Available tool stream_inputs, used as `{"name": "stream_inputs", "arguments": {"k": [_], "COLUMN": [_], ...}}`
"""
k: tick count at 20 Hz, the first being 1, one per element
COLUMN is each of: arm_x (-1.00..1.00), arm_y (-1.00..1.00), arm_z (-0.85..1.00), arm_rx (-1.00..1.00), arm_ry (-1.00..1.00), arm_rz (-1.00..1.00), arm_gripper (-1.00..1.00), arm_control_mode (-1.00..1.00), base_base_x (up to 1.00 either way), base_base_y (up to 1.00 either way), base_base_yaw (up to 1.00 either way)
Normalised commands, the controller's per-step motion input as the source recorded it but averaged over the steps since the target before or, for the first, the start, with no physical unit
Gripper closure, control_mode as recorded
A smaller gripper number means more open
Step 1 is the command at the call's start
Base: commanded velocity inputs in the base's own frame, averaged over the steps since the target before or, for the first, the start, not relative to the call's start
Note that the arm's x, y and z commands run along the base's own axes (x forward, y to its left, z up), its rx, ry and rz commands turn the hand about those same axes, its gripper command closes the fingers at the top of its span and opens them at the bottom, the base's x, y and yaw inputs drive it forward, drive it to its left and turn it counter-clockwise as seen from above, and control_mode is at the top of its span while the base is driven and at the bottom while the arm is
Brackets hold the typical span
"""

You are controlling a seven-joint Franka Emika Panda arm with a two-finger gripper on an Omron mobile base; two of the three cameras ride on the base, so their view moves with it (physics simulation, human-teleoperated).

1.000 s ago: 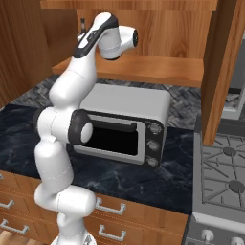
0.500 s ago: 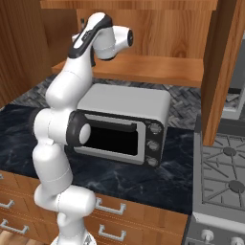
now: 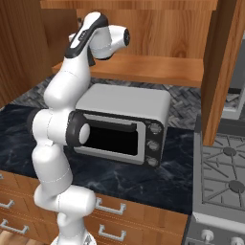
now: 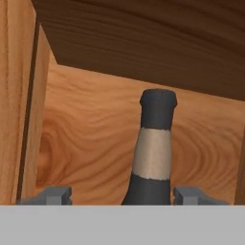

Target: Get the candle and the liquor from the cabinet and move them to the dining counter.

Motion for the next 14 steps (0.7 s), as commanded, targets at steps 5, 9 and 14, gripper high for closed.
{"name": "stream_inputs", "arguments": {"k": [5,9,14], "arm_x": [0.0,0.0,-0.02], "arm_y": [0.0,0.0,-0.07], "arm_z": [0.0,0.0,0.0], "arm_rx": [0.0,0.0,0.0], "arm_ry": [0.0,0.0,0.0], "arm_rz": [0.0,0.0,0.0], "arm_gripper": [1.0,1.0,1.0], "arm_control_mode": [-1.0,-1.0,-1.0], "base_base_x": [0.0,0.0,0.0], "base_base_y": [0.0,0.0,0.0], "base_base_yaw": [0.0,0.0,0.0]}}
